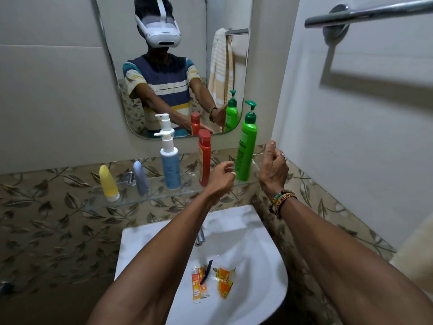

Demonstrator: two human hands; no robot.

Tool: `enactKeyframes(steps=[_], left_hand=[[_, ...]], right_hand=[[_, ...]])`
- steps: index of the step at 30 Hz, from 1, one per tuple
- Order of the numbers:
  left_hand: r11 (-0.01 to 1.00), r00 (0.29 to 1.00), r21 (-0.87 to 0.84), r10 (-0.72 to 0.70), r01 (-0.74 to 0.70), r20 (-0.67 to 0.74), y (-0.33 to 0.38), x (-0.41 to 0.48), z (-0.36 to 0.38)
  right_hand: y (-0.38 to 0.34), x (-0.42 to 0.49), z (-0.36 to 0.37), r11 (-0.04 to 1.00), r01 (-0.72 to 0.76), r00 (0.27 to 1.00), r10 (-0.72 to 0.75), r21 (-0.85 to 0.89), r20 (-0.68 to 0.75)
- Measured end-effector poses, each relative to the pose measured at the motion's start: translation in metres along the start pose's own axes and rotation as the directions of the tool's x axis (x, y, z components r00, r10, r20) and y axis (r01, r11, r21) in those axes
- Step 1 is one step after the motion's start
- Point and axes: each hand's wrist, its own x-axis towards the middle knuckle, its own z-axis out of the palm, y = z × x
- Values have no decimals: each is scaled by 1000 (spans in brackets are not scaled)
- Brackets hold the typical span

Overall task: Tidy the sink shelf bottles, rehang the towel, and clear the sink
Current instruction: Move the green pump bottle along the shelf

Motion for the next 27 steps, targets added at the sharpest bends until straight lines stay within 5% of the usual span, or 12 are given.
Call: enactKeyframes(steps=[11, 27], left_hand=[[999, 1000, -47, 26, -26, -2, 16, 21, 26], [993, 998, -113, 42, -35, 54, 4, 37, 36]], right_hand=[[-2, 6, 6, 991, 30, 993, -44, 130, 107], [-1, 15, 11, 995, 16, 956, -43, 95, 289]])
